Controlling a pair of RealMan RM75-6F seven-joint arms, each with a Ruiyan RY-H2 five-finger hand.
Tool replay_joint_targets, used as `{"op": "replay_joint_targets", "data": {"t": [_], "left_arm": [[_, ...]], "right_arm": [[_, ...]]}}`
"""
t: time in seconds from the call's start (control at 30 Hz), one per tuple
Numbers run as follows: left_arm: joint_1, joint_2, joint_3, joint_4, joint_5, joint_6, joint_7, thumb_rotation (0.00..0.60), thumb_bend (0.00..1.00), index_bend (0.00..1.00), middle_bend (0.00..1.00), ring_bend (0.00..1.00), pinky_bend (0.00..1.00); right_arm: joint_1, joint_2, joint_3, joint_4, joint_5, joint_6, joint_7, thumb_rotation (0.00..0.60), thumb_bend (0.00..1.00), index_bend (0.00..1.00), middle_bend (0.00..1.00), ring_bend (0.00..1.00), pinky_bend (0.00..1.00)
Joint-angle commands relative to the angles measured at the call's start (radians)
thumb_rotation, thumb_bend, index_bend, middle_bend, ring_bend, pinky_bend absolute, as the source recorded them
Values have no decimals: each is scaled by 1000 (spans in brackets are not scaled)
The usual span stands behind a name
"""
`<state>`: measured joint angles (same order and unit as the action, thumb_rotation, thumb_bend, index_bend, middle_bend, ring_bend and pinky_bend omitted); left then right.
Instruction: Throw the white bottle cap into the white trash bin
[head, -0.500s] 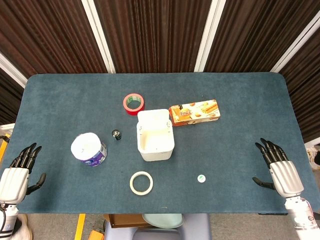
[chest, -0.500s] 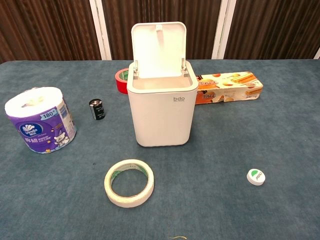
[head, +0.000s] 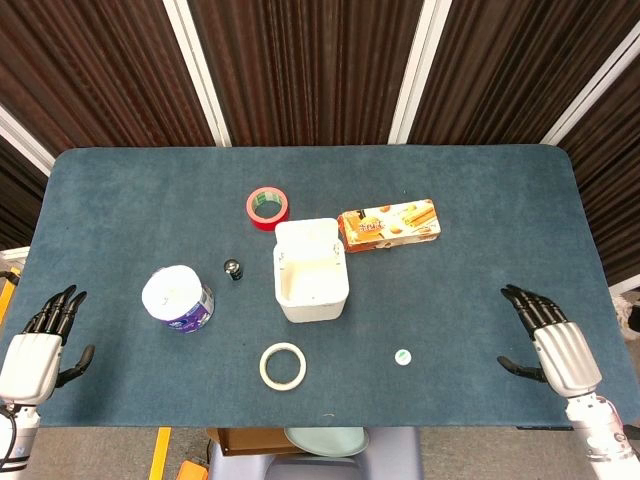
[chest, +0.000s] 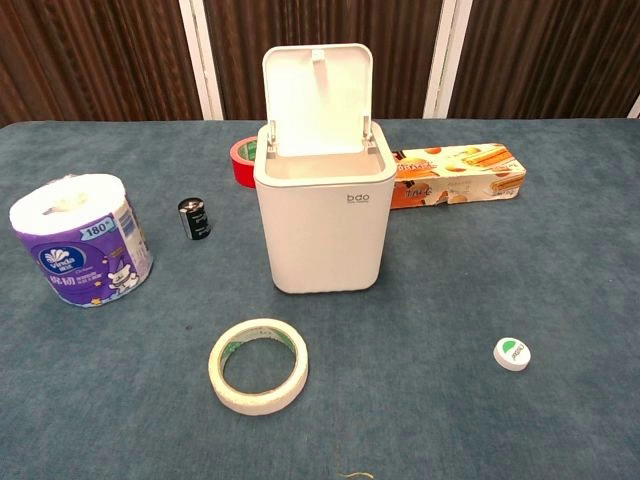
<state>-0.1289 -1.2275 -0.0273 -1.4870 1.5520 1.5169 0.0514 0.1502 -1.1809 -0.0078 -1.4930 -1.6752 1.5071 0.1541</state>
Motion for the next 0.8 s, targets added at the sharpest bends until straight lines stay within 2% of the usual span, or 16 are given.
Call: {"op": "replay_joint_targets", "data": {"t": [0.03, 0.17, 0.27, 0.37, 0.6, 0.8], "left_arm": [[-1, 4, 2, -4, -1, -5, 5, 600, 385, 0, 5, 77, 254], [7, 12, -1, -11, 0, 9, -8, 600, 386, 5, 24, 88, 254], [13, 20, -4, -14, -2, 19, -29, 600, 385, 10, 31, 95, 254], [16, 28, -5, -15, 1, 27, -54, 600, 384, 14, 37, 96, 254], [13, 39, -2, -19, -7, 4, -68, 600, 384, 25, 58, 110, 268], [14, 46, -8, -25, -24, -8, -73, 600, 385, 41, 84, 125, 283]], "right_arm": [[20, -9, -20, 49, -74, 23, 104, 600, 62, 369, 474, 554, 606], [37, -30, -31, 99, -122, 40, 143, 600, 62, 477, 700, 776, 776], [60, -36, -35, 93, -127, 3, 136, 600, 62, 517, 792, 868, 861], [98, -14, -44, 43, -125, -82, 88, 600, 62, 529, 852, 926, 913], [185, 10, -50, -41, -109, -270, -64, 600, 65, 482, 886, 963, 954], [263, -12, -54, -32, -91, -404, -60, 600, 131, 470, 886, 963, 954]]}}
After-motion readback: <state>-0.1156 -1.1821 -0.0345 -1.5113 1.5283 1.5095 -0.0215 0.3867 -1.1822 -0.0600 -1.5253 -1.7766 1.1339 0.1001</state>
